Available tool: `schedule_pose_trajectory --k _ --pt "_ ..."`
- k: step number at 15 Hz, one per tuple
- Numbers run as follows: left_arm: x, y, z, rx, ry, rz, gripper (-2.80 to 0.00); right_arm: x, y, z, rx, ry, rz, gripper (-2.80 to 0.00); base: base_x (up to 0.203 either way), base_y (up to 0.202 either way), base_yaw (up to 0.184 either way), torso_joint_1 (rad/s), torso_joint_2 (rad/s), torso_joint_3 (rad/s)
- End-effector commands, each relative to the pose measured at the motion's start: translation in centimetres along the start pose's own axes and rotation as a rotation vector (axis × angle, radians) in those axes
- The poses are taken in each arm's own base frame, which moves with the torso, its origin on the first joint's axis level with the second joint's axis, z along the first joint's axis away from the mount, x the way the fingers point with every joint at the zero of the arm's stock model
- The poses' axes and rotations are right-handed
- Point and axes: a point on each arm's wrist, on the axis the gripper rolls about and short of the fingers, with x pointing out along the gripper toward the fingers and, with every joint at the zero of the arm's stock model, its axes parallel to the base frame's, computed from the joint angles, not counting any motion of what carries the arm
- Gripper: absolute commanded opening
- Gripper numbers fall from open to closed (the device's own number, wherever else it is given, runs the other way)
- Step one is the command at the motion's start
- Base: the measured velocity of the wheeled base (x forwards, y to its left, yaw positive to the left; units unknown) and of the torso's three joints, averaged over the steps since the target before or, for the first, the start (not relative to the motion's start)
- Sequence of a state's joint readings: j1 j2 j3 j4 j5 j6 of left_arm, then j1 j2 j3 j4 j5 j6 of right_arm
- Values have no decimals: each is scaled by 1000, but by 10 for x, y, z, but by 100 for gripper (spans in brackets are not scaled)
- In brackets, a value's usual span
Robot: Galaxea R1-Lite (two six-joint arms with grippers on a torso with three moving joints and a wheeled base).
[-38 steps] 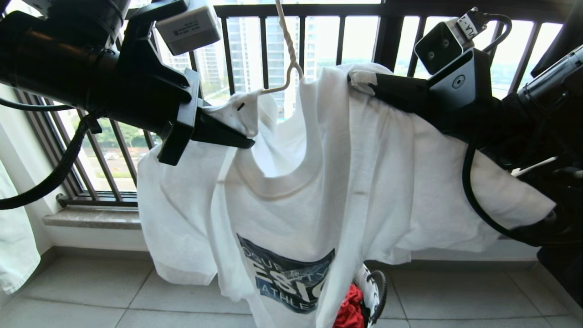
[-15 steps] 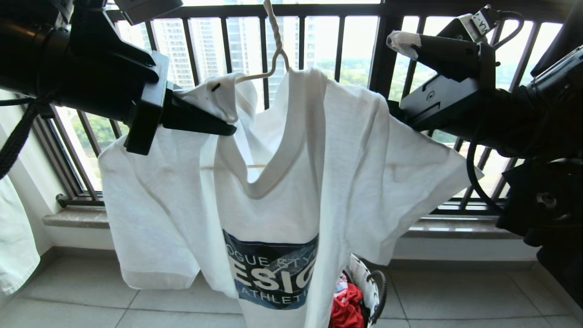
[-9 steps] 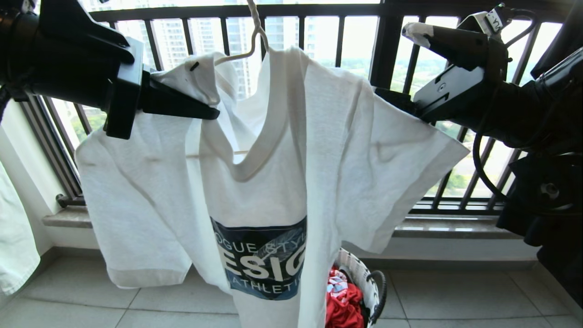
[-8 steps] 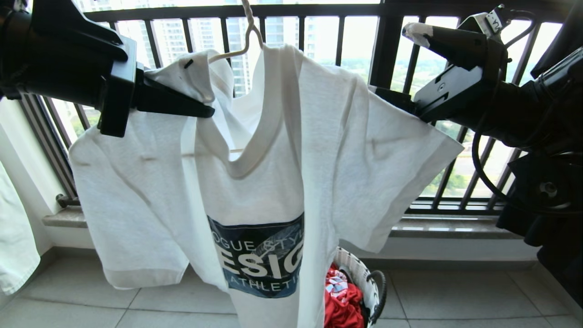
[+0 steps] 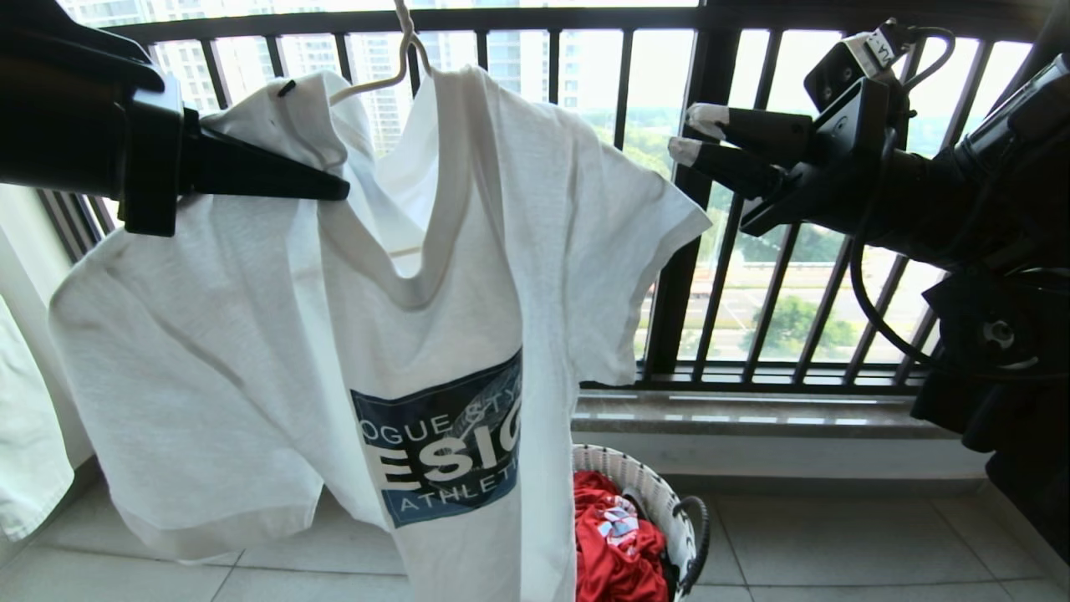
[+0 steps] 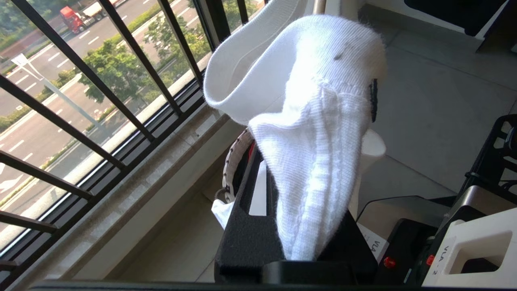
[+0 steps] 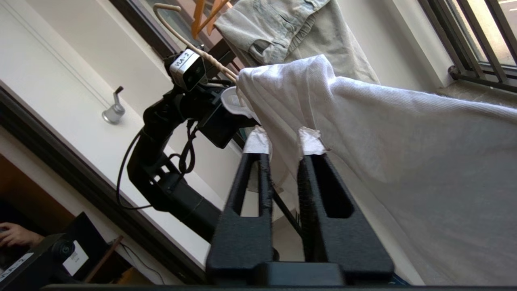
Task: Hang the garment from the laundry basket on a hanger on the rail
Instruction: Hang the clothes rack on the clothesline
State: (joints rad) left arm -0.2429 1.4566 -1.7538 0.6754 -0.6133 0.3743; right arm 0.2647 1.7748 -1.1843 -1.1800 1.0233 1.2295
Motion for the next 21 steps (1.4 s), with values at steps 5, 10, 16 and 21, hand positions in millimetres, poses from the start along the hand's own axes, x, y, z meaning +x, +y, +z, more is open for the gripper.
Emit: schedule_pose_trajectory --k 5,10,16,21 --pt "-21 -11 -4 -93 -135 66 -280 -3 -14 4 -67 -18 -202 -280 0 0 0 0 0 0" --pt "-25 -15 -20 -132 -145 92 -280 3 2 -12 -308 -111 -654 -280 0 0 0 0 0 0" --pt "-17 -7 -46 -212 -219 150 -280 -12 47 -11 -370 -239 -894 -280 0 0 0 0 0 0" --pt "-21 -13 -63 -252 -273 180 -280 -13 43 -18 -386 -163 -956 -280 0 0 0 0 0 0"
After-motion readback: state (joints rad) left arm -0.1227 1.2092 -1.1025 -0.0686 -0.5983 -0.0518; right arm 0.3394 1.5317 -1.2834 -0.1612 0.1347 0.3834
